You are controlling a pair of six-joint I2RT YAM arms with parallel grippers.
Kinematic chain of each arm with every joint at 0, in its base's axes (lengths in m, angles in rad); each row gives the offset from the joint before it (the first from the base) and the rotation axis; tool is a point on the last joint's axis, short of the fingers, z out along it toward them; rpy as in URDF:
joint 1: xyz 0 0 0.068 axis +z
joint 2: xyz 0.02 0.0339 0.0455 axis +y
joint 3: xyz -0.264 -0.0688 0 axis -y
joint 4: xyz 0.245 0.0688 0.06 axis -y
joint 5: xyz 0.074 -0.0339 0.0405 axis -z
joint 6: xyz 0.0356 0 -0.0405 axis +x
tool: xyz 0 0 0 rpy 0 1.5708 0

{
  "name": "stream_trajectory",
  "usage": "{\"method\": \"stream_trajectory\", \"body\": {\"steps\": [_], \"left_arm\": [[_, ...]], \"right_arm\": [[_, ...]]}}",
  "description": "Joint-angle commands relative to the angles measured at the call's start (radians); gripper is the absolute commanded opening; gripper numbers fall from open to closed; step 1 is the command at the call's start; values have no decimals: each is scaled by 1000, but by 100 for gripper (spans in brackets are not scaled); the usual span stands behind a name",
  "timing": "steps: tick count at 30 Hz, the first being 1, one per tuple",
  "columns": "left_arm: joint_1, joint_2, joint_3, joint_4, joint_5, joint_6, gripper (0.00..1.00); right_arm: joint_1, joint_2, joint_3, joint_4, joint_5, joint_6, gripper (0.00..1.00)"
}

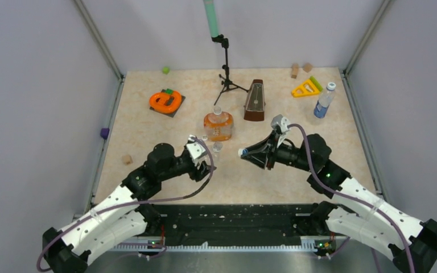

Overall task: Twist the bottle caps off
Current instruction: Unscrew the bottle cap from the plastic bottle.

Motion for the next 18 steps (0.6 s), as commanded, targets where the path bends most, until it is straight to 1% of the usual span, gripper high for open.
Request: {"method": "stream_trajectory", "body": {"steps": [1, 7, 10, 12, 14, 18], "left_arm": [[2, -115, -46, 127, -132, -29, 0], [2, -268, -137, 217, -256, -43, 0], [2, -328, -168, 232, -317, -49, 0], [2, -356, -183, 240, -336, -53, 0], [2, -377, -190, 242, -384, -58, 0], [2, -401, -195, 240, -410, -69, 0]], "right_arm": [[11, 34, 57, -139, 355, 58, 0], [11, 106, 61, -158, 489, 122, 0], [11, 182, 72, -193, 546, 164, 0], [11, 243, 86, -196, 551, 181, 0], [11, 310, 105, -184, 539, 195, 0], [12, 442, 148, -168, 524, 226, 0]]}}
